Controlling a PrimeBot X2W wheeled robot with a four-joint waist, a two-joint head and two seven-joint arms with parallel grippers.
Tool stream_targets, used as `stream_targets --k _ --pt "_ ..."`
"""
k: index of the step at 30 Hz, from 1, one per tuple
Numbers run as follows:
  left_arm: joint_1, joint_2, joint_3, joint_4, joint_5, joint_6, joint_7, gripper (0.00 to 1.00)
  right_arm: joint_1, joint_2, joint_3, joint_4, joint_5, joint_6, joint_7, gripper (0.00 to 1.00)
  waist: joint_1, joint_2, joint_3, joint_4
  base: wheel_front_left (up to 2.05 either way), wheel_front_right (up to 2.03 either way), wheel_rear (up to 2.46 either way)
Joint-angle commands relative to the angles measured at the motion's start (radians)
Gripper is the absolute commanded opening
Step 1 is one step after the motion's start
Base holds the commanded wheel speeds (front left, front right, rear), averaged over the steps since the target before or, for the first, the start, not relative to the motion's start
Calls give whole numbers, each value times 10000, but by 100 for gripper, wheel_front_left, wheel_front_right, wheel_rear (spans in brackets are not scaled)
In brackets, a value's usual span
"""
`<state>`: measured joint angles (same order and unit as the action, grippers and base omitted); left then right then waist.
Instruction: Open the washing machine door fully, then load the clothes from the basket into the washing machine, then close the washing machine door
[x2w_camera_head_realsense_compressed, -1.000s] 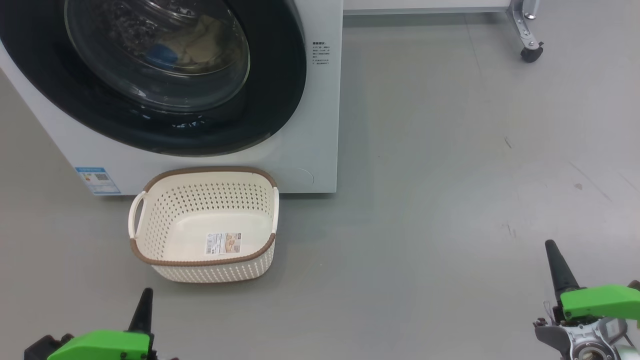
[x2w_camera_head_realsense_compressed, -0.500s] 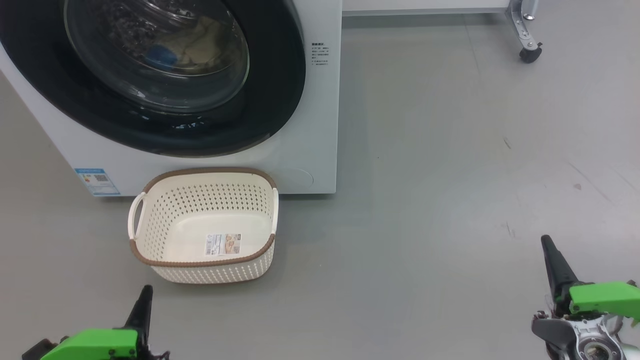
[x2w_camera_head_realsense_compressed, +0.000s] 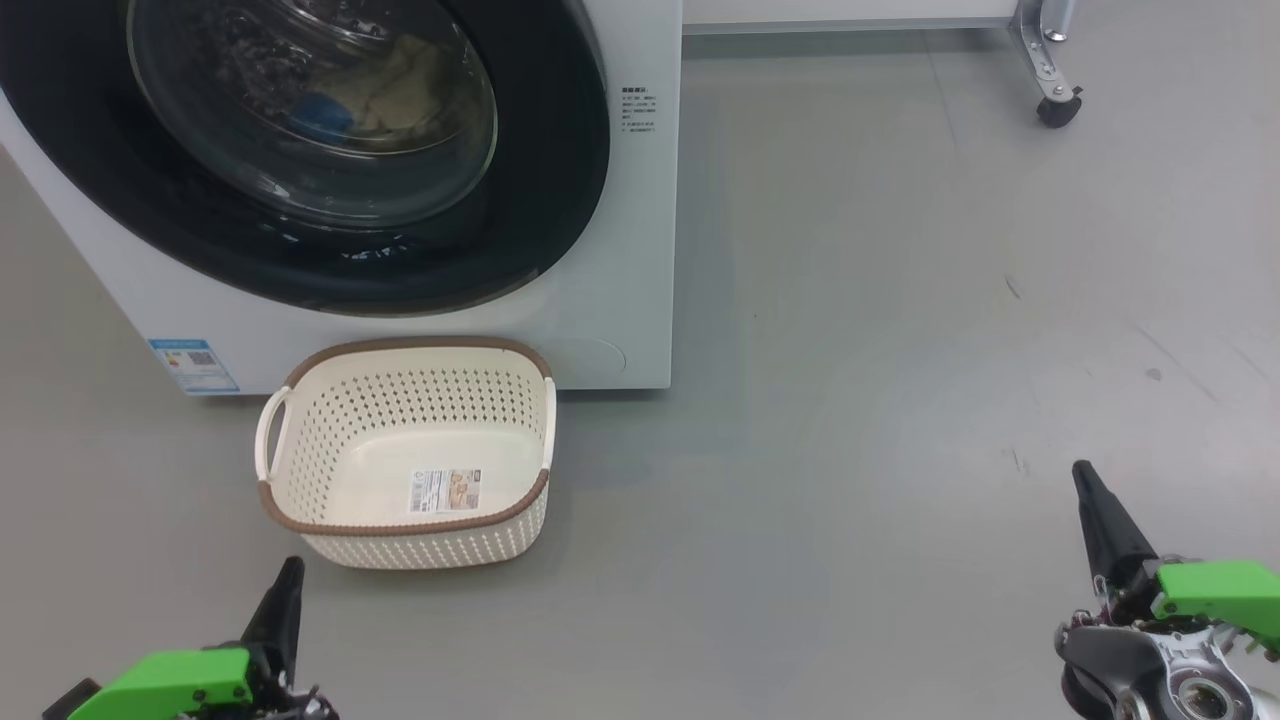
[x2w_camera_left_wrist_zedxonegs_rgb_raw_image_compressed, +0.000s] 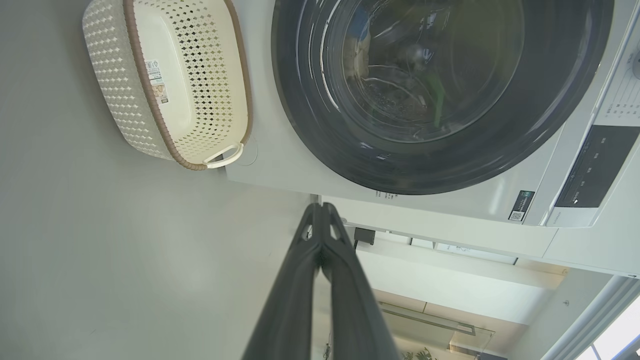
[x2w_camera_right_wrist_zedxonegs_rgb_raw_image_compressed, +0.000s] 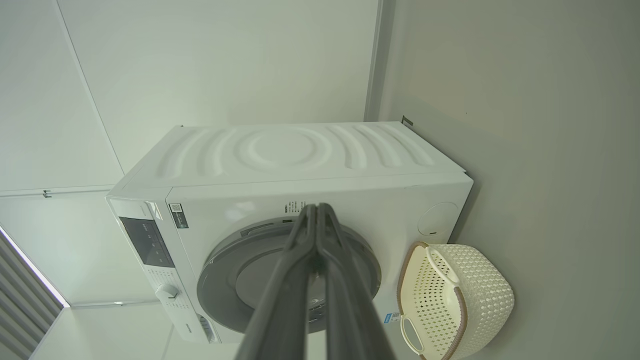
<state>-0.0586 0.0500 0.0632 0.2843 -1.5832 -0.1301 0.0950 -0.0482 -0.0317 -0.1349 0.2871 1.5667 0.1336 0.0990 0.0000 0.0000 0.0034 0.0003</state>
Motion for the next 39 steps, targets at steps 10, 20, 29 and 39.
stream_targets --k 10,20,29,39 --pt "-489 56 440 -392 -309 -6 129 0 -597 -185 212 -424 420 -29 141 0 0 0 -3 -3 0 0 0" --pt "-489 49 451 -391 -300 -6 137 0 -597 -185 212 -424 420 -29 141 0 0 0 -3 -3 0 0 0" --pt "-490 43 459 -391 -293 -6 144 0 -597 -185 212 -424 420 -29 141 0 0 0 -3 -3 0 0 0" --pt "-491 37 468 -391 -285 -6 152 0 -597 -185 212 -424 420 -29 141 0 0 0 -3 -3 0 0 0"
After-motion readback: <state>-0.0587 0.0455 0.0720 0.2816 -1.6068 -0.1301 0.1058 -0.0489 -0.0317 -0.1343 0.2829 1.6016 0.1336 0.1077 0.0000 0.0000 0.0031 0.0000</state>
